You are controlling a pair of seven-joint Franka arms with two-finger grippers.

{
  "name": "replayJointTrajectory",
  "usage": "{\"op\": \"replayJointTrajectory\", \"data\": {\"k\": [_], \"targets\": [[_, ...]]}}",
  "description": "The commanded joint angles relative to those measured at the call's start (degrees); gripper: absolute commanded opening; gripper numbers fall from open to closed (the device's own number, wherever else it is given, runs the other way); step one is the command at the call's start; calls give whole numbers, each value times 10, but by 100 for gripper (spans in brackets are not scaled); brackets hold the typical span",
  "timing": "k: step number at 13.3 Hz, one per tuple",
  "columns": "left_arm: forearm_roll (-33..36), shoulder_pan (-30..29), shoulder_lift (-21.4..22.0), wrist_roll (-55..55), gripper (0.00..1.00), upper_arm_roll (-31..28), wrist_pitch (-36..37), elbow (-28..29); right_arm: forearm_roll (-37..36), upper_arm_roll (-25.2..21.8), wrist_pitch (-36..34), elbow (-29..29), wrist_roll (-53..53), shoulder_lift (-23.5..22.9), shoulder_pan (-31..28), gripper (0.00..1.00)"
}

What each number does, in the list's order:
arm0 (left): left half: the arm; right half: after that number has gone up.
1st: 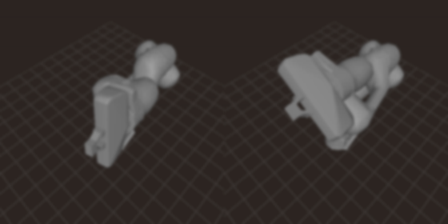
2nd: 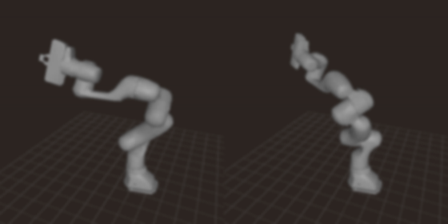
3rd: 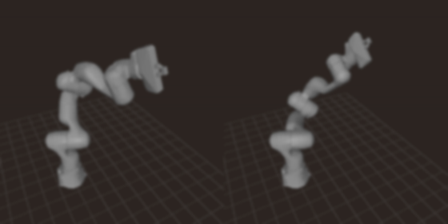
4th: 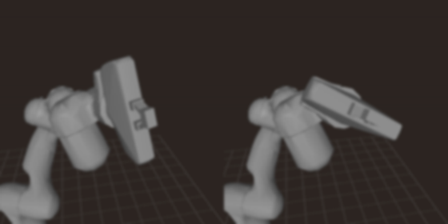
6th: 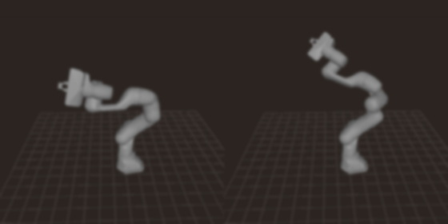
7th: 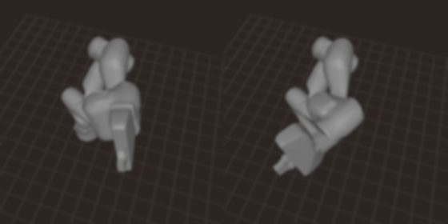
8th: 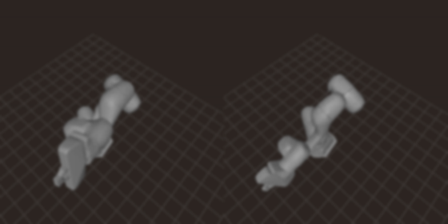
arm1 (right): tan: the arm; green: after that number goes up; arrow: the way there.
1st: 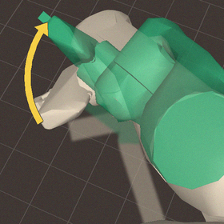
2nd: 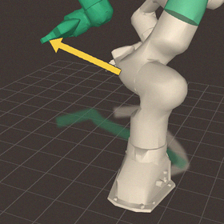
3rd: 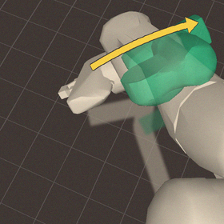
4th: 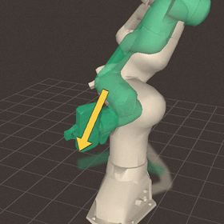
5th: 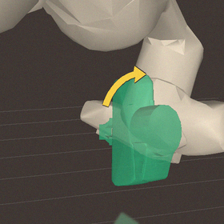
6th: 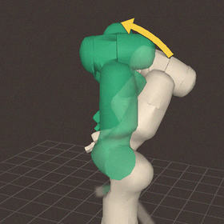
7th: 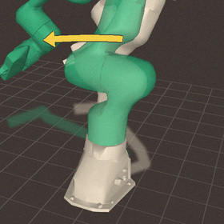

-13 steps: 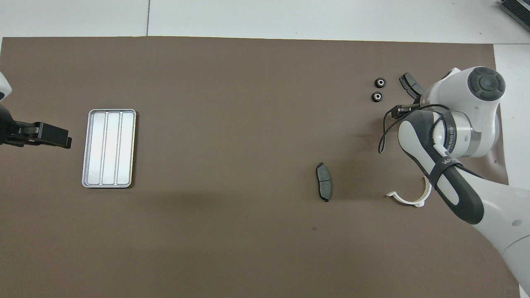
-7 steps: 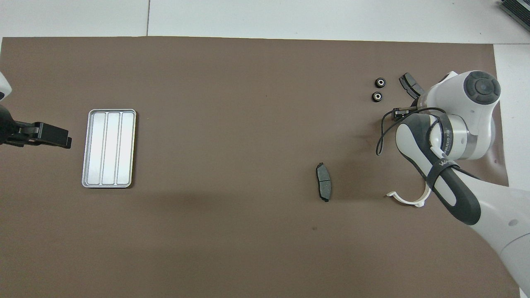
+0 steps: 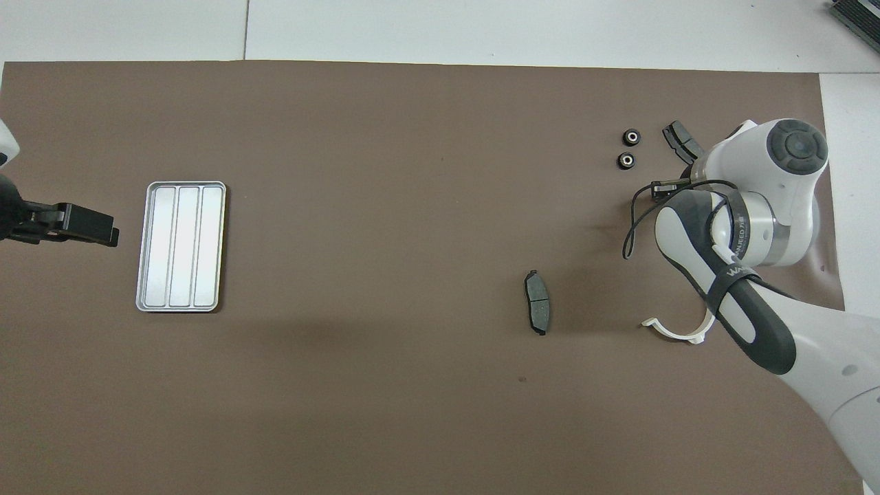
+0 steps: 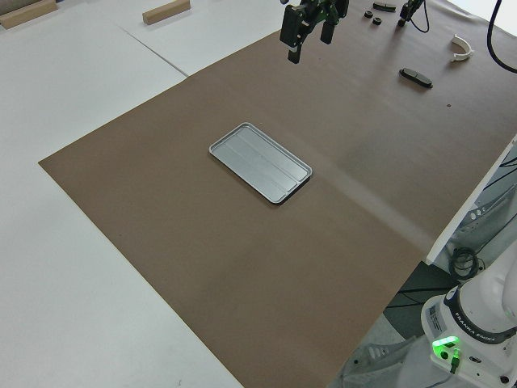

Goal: Pick bearing gear from pile to tray

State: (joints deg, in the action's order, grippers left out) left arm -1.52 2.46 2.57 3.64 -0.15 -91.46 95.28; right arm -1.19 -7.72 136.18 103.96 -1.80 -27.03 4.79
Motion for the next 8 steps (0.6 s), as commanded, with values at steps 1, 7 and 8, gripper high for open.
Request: {"op": "replayJointTrajectory", "data": {"k": [1, 7, 8], "targets": [[6, -5, 13, 8, 100, 2, -4, 13, 4, 2, 16, 13, 7, 4, -2, 42], [6, -5, 17, 9, 100, 3, -9, 21, 4, 2, 16, 13, 11, 4, -5, 27], [6, -5, 17, 9, 100, 3, -11, 21, 4, 2, 16, 13, 11, 4, -5, 25]]}}
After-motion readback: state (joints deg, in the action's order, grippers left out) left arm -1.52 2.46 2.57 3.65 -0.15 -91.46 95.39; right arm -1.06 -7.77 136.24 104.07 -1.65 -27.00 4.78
